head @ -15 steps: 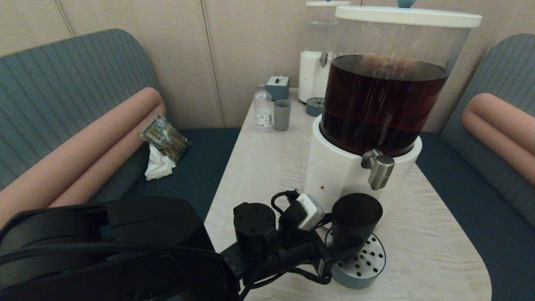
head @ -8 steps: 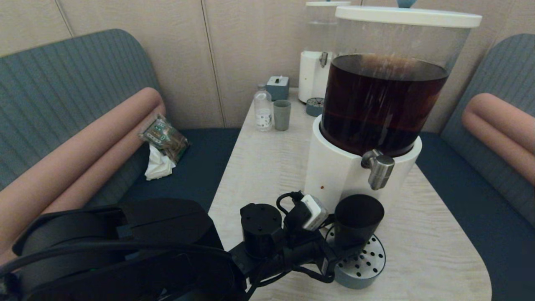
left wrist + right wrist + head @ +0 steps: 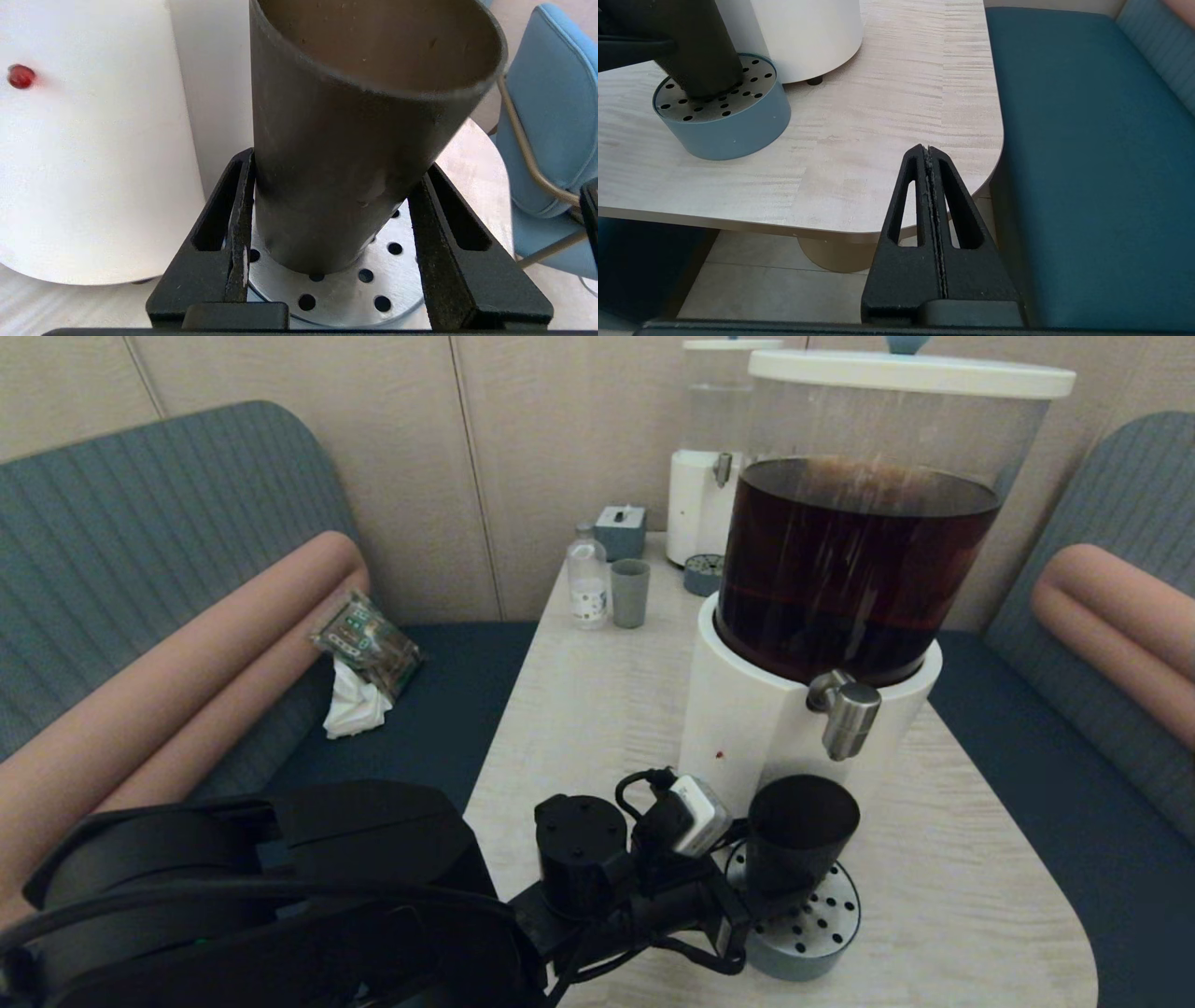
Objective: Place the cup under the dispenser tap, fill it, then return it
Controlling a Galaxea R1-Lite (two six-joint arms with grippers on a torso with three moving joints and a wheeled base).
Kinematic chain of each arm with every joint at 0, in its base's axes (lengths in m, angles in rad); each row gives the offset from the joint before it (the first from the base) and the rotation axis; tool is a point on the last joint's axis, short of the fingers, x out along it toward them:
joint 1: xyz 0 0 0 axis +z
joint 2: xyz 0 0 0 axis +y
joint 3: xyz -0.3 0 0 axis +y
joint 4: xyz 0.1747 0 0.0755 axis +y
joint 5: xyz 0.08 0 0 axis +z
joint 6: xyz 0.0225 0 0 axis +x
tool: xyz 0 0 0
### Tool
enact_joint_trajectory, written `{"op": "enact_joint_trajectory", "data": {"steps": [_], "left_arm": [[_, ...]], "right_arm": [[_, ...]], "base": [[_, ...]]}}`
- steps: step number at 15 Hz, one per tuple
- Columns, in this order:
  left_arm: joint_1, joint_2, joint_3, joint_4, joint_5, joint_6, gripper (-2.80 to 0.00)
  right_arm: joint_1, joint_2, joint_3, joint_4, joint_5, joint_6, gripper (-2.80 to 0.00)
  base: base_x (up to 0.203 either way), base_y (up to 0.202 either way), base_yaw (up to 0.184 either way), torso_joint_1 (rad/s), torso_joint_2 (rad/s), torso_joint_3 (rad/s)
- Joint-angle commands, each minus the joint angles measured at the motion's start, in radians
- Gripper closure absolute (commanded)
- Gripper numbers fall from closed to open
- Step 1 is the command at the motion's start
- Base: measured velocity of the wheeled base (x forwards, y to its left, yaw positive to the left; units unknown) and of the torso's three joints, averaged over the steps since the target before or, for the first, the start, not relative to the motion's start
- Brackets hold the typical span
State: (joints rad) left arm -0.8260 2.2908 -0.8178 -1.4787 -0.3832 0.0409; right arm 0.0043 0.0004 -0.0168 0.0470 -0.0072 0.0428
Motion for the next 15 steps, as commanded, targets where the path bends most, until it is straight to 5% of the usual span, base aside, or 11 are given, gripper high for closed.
{"op": "enact_joint_trajectory", "data": {"steps": [1, 14, 15], "left_arm": [[-0.008, -0.012, 0.02, -0.008, 0.0, 0.001, 0.0], [-0.013, -0.025, 0.035, -0.006, 0.012, 0.001, 0.0], [-0.013, -0.025, 0.037, -0.006, 0.012, 0.001, -2.8]], "right_arm": [[0.0, 0.001, 0.0, 0.001, 0.001, 0.0, 0.0], [0.0, 0.001, 0.0, 0.001, 0.0, 0.0, 0.0], [0.0, 0.001, 0.0, 0.001, 0.0, 0.0, 0.0]], "base": [[0.0, 0.0, 0.0, 0.0, 0.0, 0.0], [0.0, 0.0, 0.0, 0.0, 0.0, 0.0], [0.0, 0.0, 0.0, 0.0, 0.0, 0.0]]}}
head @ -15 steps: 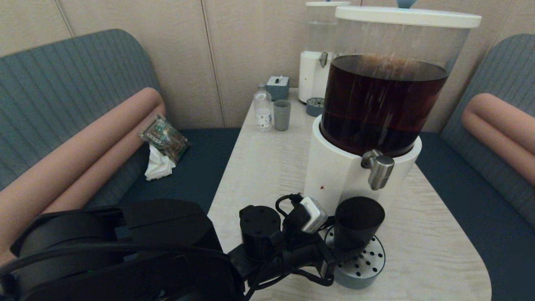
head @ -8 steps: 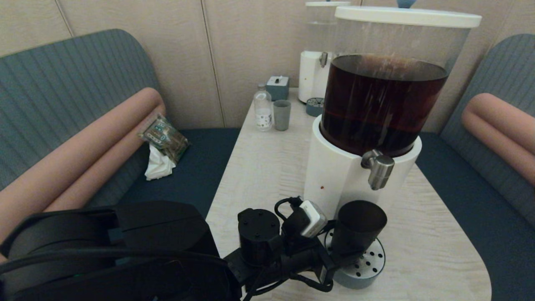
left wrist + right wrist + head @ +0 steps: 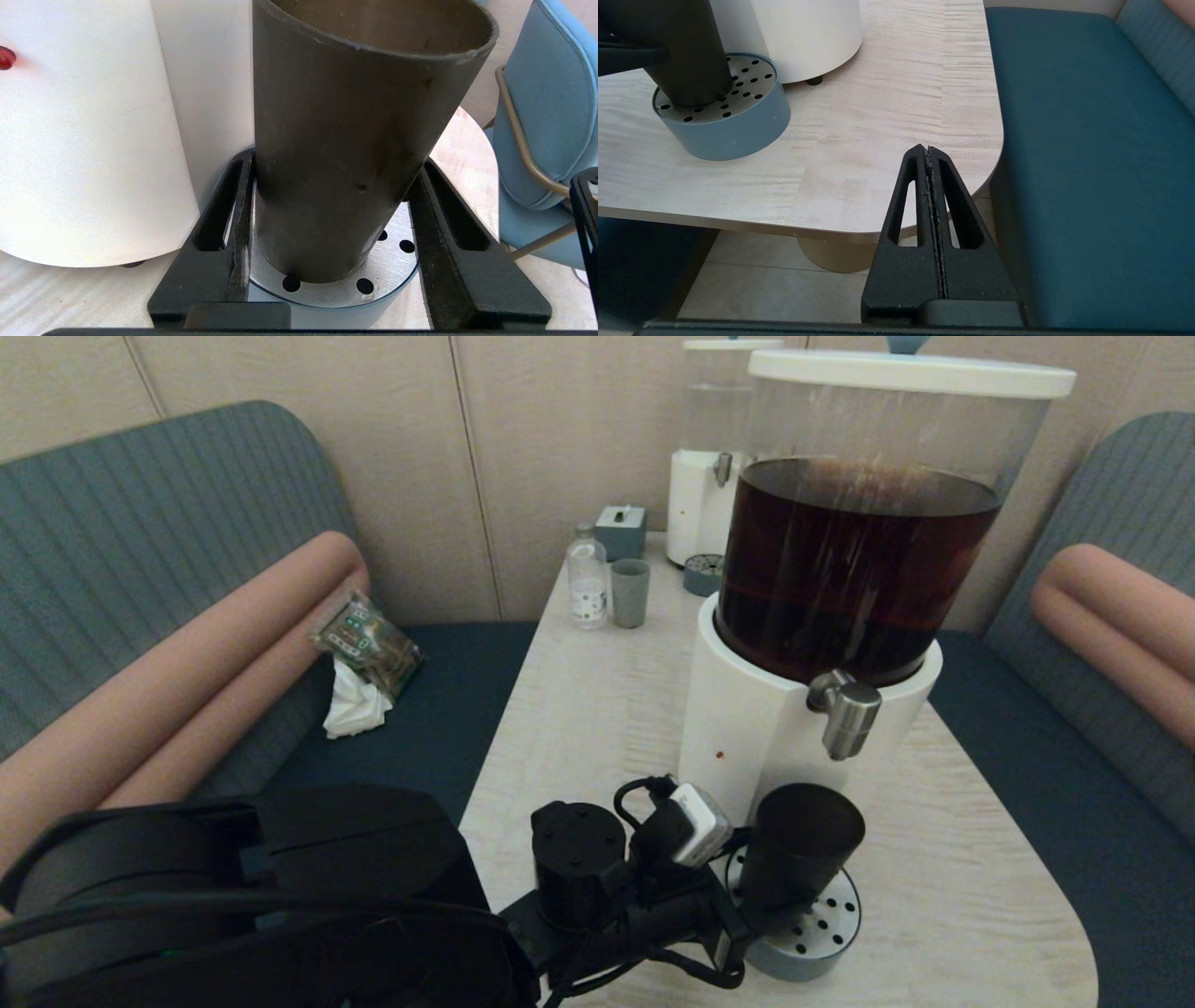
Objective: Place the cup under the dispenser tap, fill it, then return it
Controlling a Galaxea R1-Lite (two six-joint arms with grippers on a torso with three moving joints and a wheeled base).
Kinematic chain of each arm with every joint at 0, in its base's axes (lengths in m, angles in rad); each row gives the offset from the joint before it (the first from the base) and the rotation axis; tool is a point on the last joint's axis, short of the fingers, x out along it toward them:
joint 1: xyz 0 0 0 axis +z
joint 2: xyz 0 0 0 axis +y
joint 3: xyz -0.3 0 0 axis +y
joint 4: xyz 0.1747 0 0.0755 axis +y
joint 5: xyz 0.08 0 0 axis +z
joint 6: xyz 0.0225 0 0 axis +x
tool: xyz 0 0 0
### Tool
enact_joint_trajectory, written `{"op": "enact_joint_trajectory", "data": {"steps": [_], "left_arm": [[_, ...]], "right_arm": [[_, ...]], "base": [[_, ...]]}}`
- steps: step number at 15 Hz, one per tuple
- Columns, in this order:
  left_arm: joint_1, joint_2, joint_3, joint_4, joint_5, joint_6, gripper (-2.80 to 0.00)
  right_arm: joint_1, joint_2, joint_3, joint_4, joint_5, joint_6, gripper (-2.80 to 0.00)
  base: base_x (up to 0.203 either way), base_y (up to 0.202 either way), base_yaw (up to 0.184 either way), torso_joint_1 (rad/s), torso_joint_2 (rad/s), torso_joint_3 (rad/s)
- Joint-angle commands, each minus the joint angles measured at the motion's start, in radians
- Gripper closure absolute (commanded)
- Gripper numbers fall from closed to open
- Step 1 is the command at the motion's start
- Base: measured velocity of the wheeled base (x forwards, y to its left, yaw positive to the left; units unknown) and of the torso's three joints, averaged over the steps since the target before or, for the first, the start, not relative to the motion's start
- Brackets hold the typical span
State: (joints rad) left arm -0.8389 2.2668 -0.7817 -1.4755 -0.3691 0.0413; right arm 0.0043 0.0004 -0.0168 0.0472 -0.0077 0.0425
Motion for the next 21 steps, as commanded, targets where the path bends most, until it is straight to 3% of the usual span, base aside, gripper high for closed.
{"op": "enact_joint_trajectory", "data": {"steps": [1, 9, 21], "left_arm": [[0.0, -0.001, 0.001, -0.009, -0.002, 0.001, -2.8], [-0.012, -0.021, 0.017, -0.022, -0.001, 0.0, -2.8], [-0.011, -0.179, 0.199, -0.035, 0.015, 0.002, -2.8]], "right_arm": [[0.0, 0.001, 0.0, 0.0, 0.0, 0.0, 0.0], [0.0, 0.001, 0.0, 0.0, 0.0, 0.0, 0.0], [0.0, 0.001, 0.0, 0.0, 0.0, 0.0, 0.0]], "base": [[0.0, 0.0, 0.0, 0.0, 0.0, 0.0], [0.0, 0.0, 0.0, 0.0, 0.0, 0.0], [0.0, 0.0, 0.0, 0.0, 0.0, 0.0]]}}
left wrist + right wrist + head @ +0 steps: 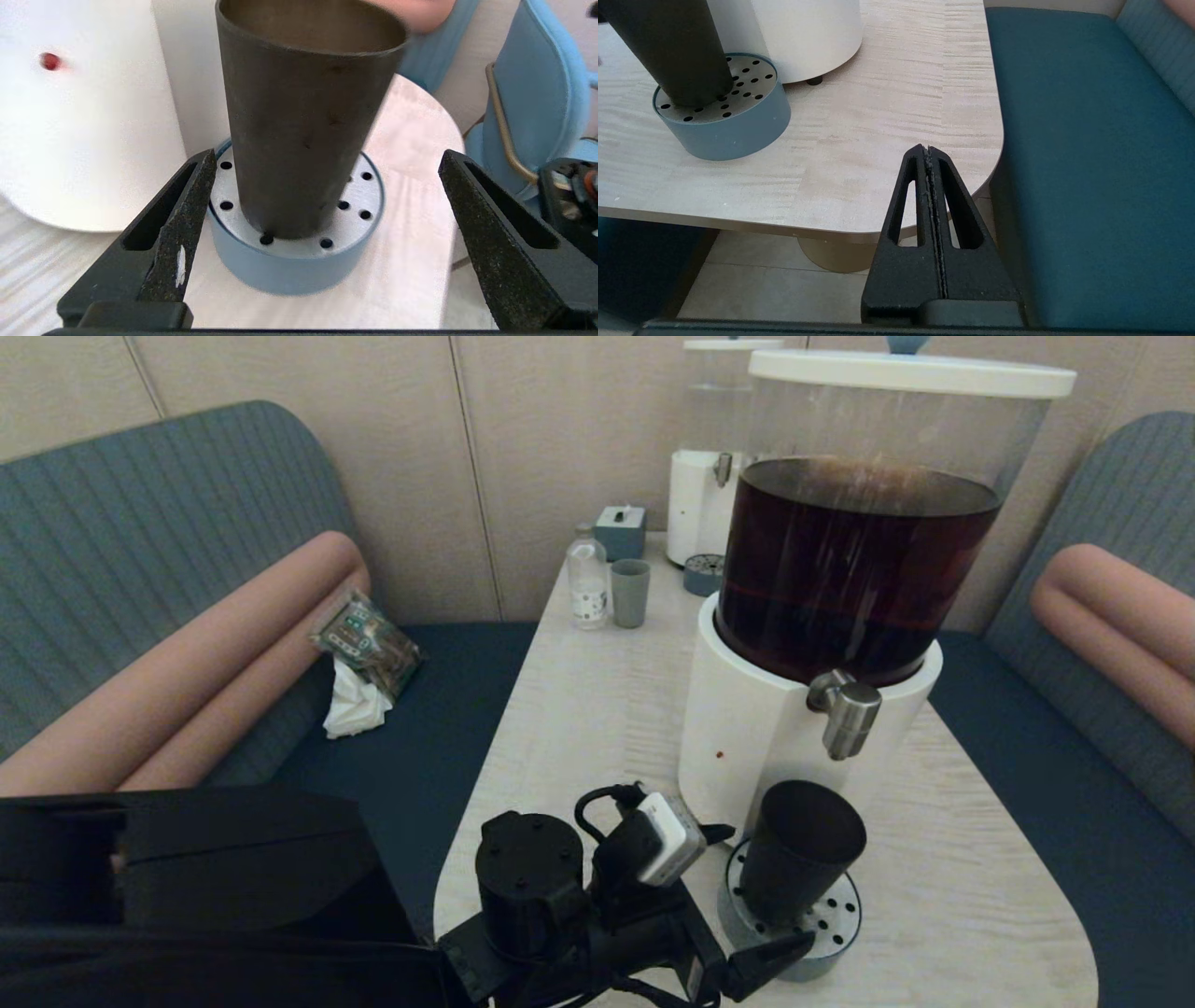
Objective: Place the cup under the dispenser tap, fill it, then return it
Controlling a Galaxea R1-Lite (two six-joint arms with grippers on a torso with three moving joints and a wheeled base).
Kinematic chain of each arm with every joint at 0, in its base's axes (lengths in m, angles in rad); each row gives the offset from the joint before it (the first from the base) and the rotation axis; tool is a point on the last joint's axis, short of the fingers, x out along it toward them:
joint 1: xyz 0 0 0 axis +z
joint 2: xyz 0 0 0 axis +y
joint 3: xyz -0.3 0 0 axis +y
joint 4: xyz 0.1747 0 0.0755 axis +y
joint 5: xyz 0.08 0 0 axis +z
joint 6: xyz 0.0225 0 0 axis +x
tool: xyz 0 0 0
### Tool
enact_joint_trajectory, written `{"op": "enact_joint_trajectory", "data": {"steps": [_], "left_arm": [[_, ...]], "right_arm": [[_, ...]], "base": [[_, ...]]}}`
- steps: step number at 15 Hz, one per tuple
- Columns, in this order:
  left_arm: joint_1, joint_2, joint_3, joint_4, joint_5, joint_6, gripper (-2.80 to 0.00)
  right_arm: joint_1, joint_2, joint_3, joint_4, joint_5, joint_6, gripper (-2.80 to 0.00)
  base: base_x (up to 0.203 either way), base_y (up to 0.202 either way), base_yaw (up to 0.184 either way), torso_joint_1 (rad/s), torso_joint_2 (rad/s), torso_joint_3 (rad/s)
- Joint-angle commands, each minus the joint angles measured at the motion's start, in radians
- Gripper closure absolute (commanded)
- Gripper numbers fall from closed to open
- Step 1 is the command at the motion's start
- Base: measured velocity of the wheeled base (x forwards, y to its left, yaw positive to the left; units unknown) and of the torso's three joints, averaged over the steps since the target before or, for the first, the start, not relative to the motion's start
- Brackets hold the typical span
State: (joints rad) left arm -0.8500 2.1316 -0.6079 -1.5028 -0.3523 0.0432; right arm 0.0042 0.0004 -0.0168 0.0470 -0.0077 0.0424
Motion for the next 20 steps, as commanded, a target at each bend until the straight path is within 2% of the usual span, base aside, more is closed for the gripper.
{"op": "enact_joint_trajectory", "data": {"steps": [1, 5, 9, 10, 13, 15, 18, 20], "left_arm": [[0.0, -0.059, 0.042, -0.009, -0.001, 0.001, -2.8], [0.011, -0.133, 0.133, -0.027, 0.028, 0.001, -2.8], [0.09, -0.298, 0.251, -0.027, 0.053, -0.002, -2.8], [0.112, -0.347, 0.276, -0.027, 0.066, -0.009, 0.0], [0.199, -0.499, 0.319, -0.024, 0.116, -0.042, 0.0], [0.287, -0.606, 0.311, 0.043, 0.167, -0.049, 0.0], [0.351, -0.791, 0.281, 0.274, 0.268, -0.06, 0.0], [0.38, -0.912, 0.245, 0.442, 0.369, -0.07, 0.0]], "right_arm": [[0.0, 0.001, 0.0, 0.001, 0.002, 0.001, 0.0], [0.0, 0.001, 0.0, 0.001, 0.0, 0.001, 0.0], [0.0, 0.001, 0.0, 0.001, 0.0, 0.001, 0.0], [0.0, 0.001, 0.0, 0.001, 0.0, 0.001, 0.0], [0.0, 0.0, 0.0, 0.001, 0.0, 0.001, 0.0], [0.0, 0.001, 0.0, 0.001, 0.0, 0.001, 0.0], [0.0, 0.001, 0.0, 0.001, 0.001, 0.001, 0.0], [0.0, 0.001, 0.0, 0.001, 0.0, 0.001, 0.0]], "base": [[0.0, 0.0, 0.0, 0.0, 0.0, 0.0], [0.0, 0.0, 0.0, 0.0, 0.0, 0.0], [0.0, 0.0, 0.0, 0.0, 0.0, 0.0], [0.0, 0.0, 0.0, 0.0, 0.0, 0.0], [0.0, 0.0, 0.0, 0.0, 0.0, 0.0], [0.0, 0.0, 0.0, 0.0, 0.0, 0.0], [0.0, 0.0, 0.0, 0.0, 0.0, 0.0], [0.0, 0.0, 0.0, 0.0, 0.0, 0.0]]}}
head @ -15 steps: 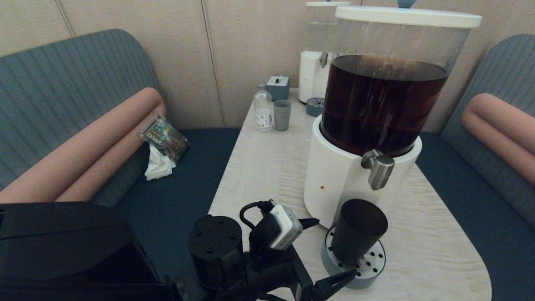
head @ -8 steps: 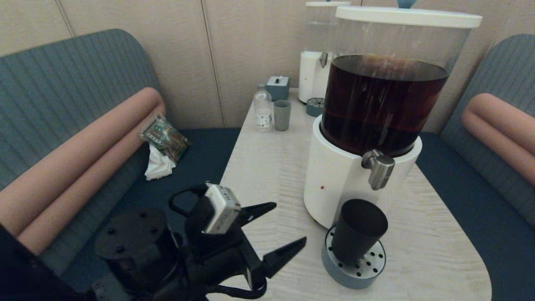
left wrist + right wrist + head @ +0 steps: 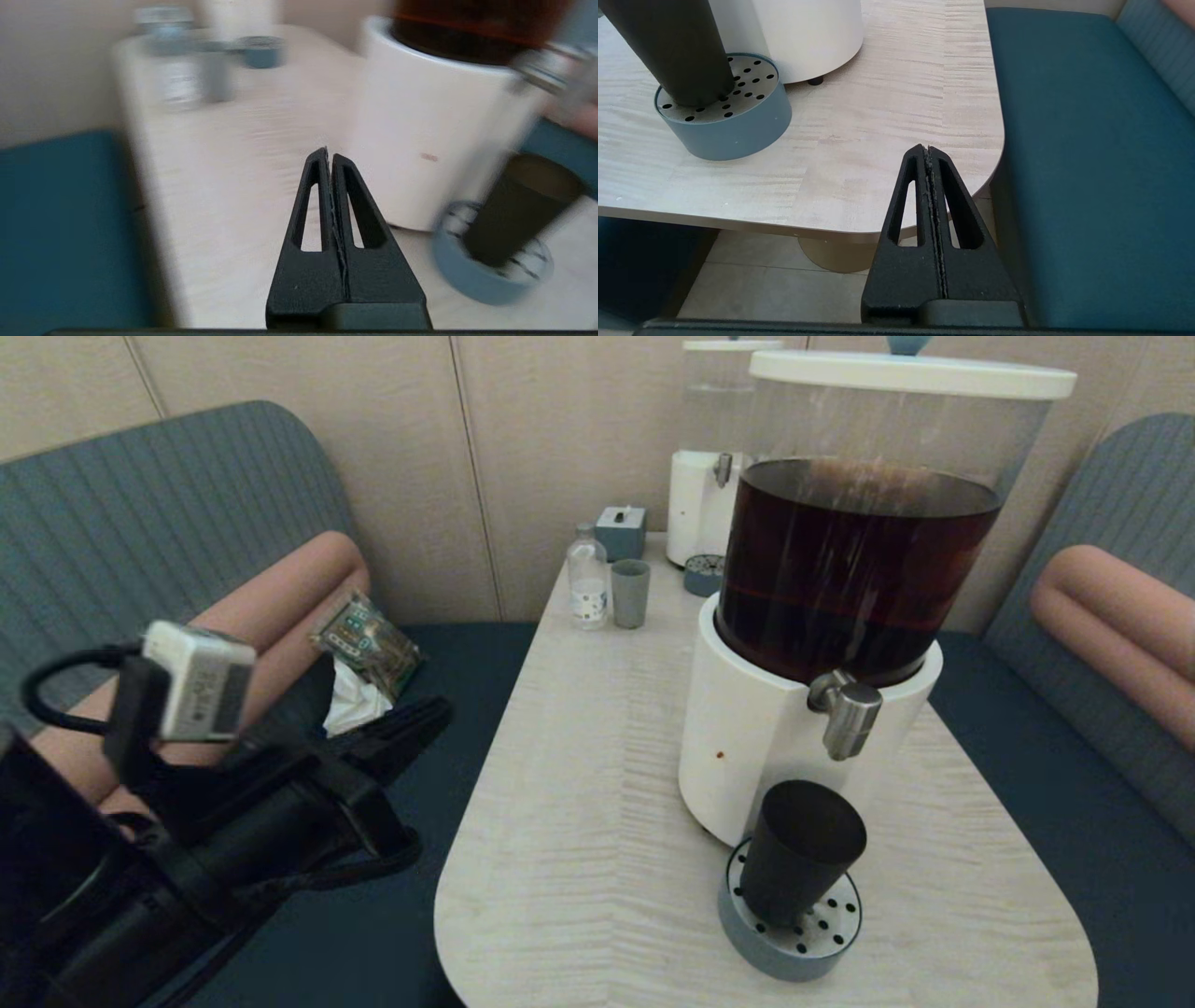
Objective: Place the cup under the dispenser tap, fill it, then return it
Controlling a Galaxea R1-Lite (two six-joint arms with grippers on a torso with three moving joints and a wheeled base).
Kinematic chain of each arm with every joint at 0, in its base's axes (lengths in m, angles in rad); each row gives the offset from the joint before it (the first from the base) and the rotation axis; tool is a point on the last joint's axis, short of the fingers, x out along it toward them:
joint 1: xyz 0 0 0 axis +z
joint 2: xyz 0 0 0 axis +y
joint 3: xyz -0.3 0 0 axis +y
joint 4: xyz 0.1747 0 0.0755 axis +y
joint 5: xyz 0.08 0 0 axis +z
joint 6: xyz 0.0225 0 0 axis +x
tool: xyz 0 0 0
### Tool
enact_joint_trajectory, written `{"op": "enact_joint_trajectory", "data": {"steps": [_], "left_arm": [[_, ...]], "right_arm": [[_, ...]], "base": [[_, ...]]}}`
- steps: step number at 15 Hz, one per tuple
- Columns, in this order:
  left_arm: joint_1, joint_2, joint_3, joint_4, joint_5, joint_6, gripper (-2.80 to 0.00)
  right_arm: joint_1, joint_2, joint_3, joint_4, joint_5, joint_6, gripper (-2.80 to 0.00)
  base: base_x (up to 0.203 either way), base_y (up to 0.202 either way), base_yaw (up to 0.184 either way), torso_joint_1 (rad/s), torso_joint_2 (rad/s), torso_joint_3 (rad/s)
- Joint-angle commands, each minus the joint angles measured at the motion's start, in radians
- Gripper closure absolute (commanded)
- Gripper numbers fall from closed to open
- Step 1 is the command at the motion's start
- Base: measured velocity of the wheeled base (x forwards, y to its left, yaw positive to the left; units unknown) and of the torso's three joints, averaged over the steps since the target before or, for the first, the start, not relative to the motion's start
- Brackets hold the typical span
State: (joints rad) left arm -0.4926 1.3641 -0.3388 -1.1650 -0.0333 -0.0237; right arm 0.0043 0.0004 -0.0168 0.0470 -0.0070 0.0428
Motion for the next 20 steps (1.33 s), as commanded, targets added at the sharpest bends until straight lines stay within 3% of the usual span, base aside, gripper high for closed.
{"op": "enact_joint_trajectory", "data": {"steps": [1, 4, 8, 14, 20], "left_arm": [[0.04, -0.197, -0.047, 0.166, 0.101, -0.009, 0.0], [0.19, -0.298, -0.083, 0.241, 0.153, -0.027, 0.0], [0.344, -0.509, -0.026, 0.305, 0.174, -0.042, 0.0], [0.49, -0.963, 0.032, 0.598, 0.192, -0.091, 0.0], [0.522, -1.147, 0.043, 0.672, 0.179, -0.112, 0.0]], "right_arm": [[0.0, 0.001, 0.0, 0.001, -0.001, 0.0, 0.0], [0.0, 0.0, 0.0, 0.001, -0.001, 0.0, 0.0], [0.0, 0.001, 0.0, 0.001, -0.001, 0.0, 0.0], [0.0, 0.001, 0.0, 0.001, -0.001, 0.0, 0.0], [0.0, 0.0, 0.0, 0.001, 0.0, 0.0, 0.0]], "base": [[0.0, 0.0, 0.0, 0.0, 0.0, 0.0], [0.0, 0.0, 0.0, 0.0, 0.0, 0.0], [0.0, 0.0, 0.0, 0.0, 0.0, 0.0], [0.0, 0.0, 0.0, 0.0, 0.0, 0.0], [0.0, 0.0, 0.0, 0.0, 0.0, 0.0]]}}
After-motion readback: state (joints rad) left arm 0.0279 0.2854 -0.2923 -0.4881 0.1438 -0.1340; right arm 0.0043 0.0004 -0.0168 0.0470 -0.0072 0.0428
